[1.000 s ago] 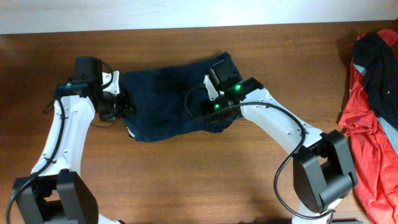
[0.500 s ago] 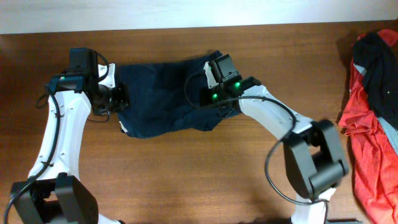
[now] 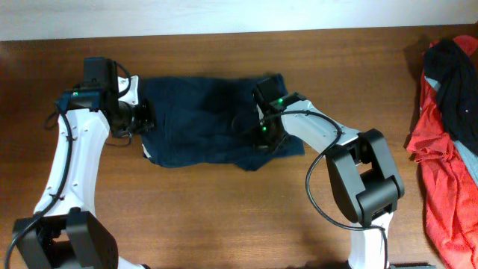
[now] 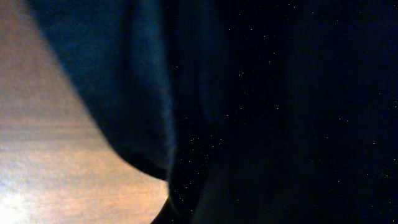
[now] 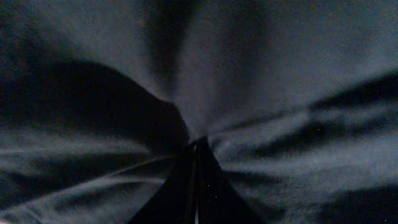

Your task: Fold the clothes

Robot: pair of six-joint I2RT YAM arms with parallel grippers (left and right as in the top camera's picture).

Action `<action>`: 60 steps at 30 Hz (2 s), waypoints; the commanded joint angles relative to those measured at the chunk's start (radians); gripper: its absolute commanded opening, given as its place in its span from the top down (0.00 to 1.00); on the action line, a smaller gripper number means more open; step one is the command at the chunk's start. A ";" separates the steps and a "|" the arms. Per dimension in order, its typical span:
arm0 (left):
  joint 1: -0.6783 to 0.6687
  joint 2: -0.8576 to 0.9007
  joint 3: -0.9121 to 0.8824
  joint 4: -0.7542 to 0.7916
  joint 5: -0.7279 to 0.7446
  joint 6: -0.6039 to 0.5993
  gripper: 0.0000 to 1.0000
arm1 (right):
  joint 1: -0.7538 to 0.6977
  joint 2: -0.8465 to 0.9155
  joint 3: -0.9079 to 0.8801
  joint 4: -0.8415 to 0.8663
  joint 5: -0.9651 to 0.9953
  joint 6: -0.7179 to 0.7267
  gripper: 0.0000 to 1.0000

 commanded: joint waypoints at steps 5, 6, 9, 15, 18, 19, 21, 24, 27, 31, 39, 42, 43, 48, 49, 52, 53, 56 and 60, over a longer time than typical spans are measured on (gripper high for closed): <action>0.000 -0.021 0.030 0.034 -0.004 0.013 0.99 | 0.163 0.026 -0.031 -0.077 -0.147 0.042 0.96; 0.000 -0.021 0.033 0.032 -0.004 0.013 0.99 | 0.189 0.026 -0.031 -0.075 -0.158 0.055 0.96; 0.001 -0.021 0.043 0.030 -0.005 0.013 1.00 | 0.258 0.023 -0.029 -0.058 -0.173 0.058 0.96; 0.000 -0.021 0.066 0.019 -0.005 0.013 0.99 | 0.293 -0.058 -0.026 -0.070 -0.066 0.062 0.96; 0.000 -0.021 0.084 0.000 -0.004 0.013 1.00 | 0.281 -0.141 -0.026 -0.097 0.010 0.061 0.96; 0.000 -0.021 0.093 -0.012 -0.004 0.013 0.99 | 0.277 -0.173 -0.026 -0.105 0.033 0.058 0.96; 0.000 -0.021 0.117 -0.033 -0.004 0.013 0.99 | 0.267 -0.230 -0.026 -0.111 0.067 0.056 0.96; 0.000 -0.021 0.141 -0.045 -0.005 0.013 0.99 | 0.240 -0.289 -0.026 -0.087 0.063 0.037 0.96; 0.000 -0.020 0.141 -0.064 -0.004 0.011 0.99 | 0.218 -0.302 -0.026 -0.017 0.025 -0.036 0.96; 0.000 -0.006 0.137 -0.097 -0.005 -0.043 0.99 | 0.196 -0.273 -0.026 0.121 -0.093 -0.128 0.96; 0.000 0.011 0.064 -0.111 -0.002 -0.053 0.99 | 0.171 -0.181 -0.026 0.372 -0.133 -0.073 0.96; -0.001 0.010 0.053 -0.099 -0.003 -0.054 0.99 | 0.171 -0.132 -0.026 0.475 -0.135 -0.054 0.96; -0.004 0.008 0.054 -0.092 -0.003 -0.042 0.99 | 0.170 -0.112 -0.026 0.513 -0.117 -0.036 0.96; -0.043 -0.007 0.054 -0.086 -0.026 -0.018 0.99 | 0.131 -0.021 -0.026 0.602 -0.032 0.084 0.96; -0.052 -0.009 0.054 -0.086 -0.040 -0.017 1.00 | 0.121 0.000 -0.026 0.611 -0.047 0.097 0.96; -0.084 -0.016 0.054 -0.084 -0.069 -0.018 0.99 | 0.106 0.075 -0.026 0.650 -0.146 0.107 0.96; -0.091 -0.017 0.055 -0.082 -0.076 -0.018 0.99 | 0.106 0.091 -0.026 0.659 -0.166 0.107 0.96; -0.125 -0.018 0.081 -0.081 -0.083 -0.022 0.99 | 0.118 0.145 -0.026 0.695 -0.246 0.107 0.96; -0.165 -0.019 0.143 -0.081 -0.082 -0.048 0.99 | 0.132 0.145 -0.026 0.711 -0.256 0.106 0.96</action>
